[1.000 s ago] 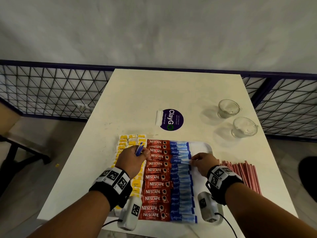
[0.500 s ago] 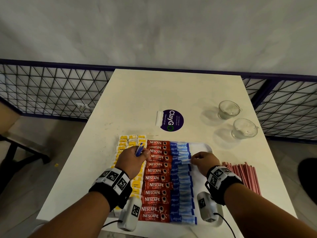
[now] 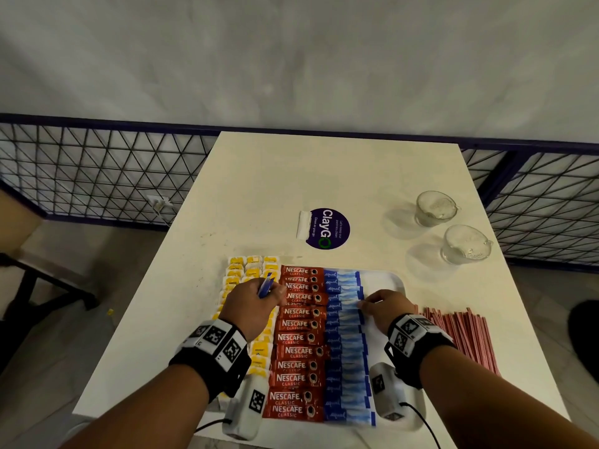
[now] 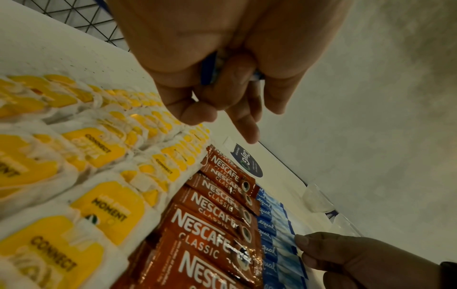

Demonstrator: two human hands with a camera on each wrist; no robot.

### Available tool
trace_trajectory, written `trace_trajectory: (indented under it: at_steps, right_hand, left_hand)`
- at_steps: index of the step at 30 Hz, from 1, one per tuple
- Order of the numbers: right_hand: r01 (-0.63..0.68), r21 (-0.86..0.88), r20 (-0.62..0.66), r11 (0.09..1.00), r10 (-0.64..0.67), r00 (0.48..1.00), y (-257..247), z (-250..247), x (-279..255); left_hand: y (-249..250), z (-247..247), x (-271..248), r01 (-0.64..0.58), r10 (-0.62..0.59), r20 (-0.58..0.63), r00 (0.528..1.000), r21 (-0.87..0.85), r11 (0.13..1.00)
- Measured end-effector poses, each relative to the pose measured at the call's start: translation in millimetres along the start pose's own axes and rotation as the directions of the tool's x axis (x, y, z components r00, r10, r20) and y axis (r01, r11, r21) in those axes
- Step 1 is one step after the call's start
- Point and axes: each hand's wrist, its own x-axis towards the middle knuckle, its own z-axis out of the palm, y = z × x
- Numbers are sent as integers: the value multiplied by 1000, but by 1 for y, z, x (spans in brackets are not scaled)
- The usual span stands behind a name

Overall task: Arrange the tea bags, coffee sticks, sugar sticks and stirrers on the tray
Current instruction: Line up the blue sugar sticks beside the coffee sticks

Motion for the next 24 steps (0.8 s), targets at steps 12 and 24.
trace_trajectory:
  at_steps: [12,24]
  right_hand:
    - [500,236,139,833,-538,831,-74,-12,-56]
    - [487,383,104,785,-560,822,-79,-10,-58]
  left_hand:
    - [29,1,-11,545,-97,606,790,-622,562]
    - [52,14,-15,567,-59,653,755,-606,559]
